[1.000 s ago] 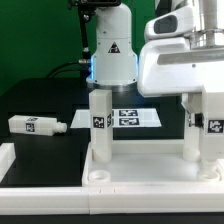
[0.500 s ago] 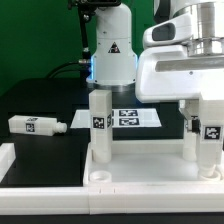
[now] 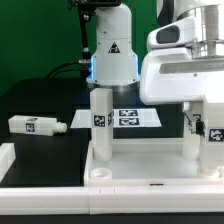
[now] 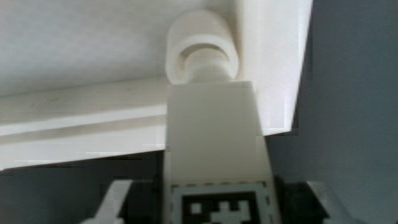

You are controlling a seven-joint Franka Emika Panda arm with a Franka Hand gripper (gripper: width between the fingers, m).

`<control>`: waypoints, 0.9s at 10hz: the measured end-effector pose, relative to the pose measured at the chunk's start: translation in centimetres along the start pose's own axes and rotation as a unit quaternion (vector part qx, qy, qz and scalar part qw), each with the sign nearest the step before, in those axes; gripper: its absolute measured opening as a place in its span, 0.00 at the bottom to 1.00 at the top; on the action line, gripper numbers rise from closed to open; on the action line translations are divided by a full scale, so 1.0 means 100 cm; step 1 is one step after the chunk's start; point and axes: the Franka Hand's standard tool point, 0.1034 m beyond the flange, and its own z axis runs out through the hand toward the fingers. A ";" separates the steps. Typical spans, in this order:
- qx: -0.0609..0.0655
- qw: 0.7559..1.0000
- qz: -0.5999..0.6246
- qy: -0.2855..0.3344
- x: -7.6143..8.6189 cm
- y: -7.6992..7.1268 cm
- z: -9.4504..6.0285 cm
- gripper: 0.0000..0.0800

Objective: Assemble desk

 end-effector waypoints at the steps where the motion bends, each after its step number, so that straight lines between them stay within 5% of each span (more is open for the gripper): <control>1: 0.000 1.000 0.000 0.000 0.000 0.000 0.000 0.36; 3: 0.000 1.000 0.000 0.000 0.000 0.000 0.000 0.36; 6: 0.000 1.000 0.000 0.000 0.000 0.000 0.000 0.76; 9: 0.000 1.000 0.000 0.000 0.000 0.000 0.000 0.81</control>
Offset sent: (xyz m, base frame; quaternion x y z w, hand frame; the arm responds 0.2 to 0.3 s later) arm 0.0000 0.0000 0.0000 0.0000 0.0000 0.0000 1.0000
